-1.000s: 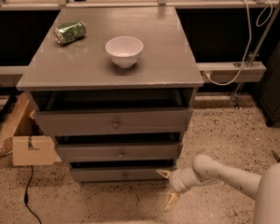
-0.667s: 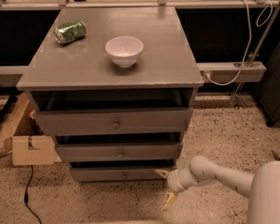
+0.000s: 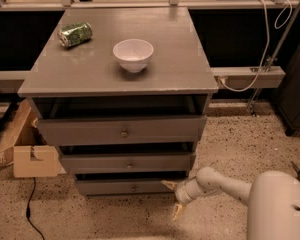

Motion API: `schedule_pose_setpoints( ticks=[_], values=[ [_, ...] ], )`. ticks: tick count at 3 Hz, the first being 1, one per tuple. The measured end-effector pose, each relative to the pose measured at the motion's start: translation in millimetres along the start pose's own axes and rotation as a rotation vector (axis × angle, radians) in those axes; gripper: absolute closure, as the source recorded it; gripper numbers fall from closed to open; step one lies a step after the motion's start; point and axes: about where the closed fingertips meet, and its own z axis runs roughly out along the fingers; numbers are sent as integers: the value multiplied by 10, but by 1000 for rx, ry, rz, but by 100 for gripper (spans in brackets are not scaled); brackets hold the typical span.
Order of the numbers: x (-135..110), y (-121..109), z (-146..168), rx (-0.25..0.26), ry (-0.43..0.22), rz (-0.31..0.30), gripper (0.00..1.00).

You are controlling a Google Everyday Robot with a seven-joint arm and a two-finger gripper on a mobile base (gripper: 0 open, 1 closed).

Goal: Open bottom drawer

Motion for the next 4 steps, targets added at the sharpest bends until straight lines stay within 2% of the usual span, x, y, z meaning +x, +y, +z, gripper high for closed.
schedule_pose_setpoints(
  ticks=[2,3,4],
  values=[
    [52,-226,115,30,-10,-118,0],
    [132,-339,196,54,26,-129,0],
    [264,-451,287,78,57,-107,0]
  ],
)
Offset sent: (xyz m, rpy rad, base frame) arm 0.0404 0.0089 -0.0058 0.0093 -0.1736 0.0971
